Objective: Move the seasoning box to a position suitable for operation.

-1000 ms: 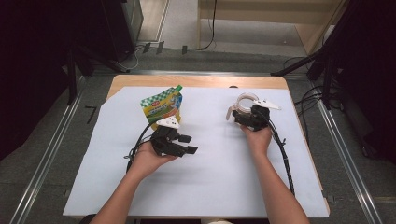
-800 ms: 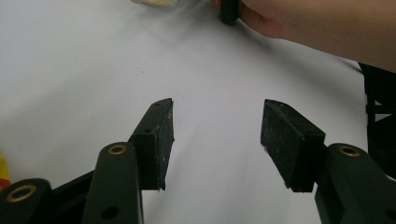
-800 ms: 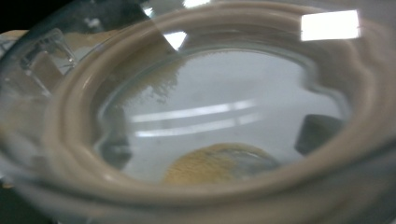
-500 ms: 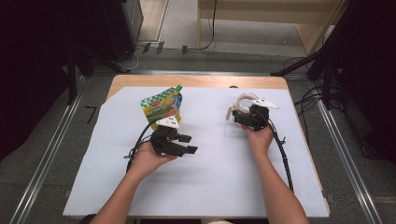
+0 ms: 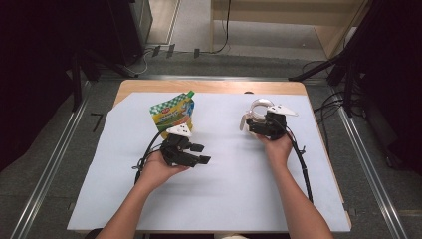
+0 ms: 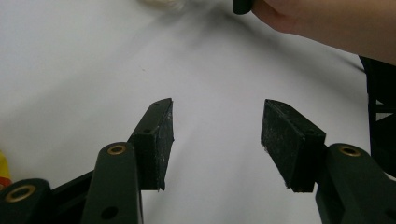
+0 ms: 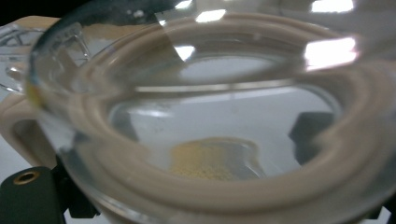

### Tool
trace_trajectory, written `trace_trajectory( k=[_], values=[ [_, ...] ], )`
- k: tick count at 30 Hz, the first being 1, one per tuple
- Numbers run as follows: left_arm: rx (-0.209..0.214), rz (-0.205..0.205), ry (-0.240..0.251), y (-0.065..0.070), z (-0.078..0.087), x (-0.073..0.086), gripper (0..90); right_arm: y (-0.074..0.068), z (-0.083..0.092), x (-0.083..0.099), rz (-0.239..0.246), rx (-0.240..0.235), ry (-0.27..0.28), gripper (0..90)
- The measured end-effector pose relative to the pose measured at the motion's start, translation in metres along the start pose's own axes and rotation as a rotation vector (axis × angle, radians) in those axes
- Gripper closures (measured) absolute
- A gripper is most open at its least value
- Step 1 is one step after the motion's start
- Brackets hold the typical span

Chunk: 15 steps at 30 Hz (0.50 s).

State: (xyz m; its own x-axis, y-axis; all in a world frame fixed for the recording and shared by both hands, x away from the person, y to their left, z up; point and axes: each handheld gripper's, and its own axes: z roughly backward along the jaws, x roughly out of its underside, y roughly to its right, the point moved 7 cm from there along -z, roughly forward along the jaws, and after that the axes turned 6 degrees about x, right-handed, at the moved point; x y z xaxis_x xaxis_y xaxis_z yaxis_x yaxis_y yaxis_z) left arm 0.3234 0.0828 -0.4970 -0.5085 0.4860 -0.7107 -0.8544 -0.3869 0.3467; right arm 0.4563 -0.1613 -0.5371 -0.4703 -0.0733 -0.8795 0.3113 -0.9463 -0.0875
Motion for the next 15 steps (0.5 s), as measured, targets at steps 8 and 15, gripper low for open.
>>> trace_trajectory(
  k=[8, 15],
  values=[
    [-0.004, -0.001, -0.002, 0.000, 0.000, 0.000, 44.4, -0.008, 0.014, -0.003, 0.001, -0.034, 0.014, 11.2],
    [-0.006, 0.007, -0.002, -0.001, 0.000, 0.001, 44.4, -0.017, 0.027, 0.002, 0.024, -0.062, 0.014, 11.4]
  ],
)
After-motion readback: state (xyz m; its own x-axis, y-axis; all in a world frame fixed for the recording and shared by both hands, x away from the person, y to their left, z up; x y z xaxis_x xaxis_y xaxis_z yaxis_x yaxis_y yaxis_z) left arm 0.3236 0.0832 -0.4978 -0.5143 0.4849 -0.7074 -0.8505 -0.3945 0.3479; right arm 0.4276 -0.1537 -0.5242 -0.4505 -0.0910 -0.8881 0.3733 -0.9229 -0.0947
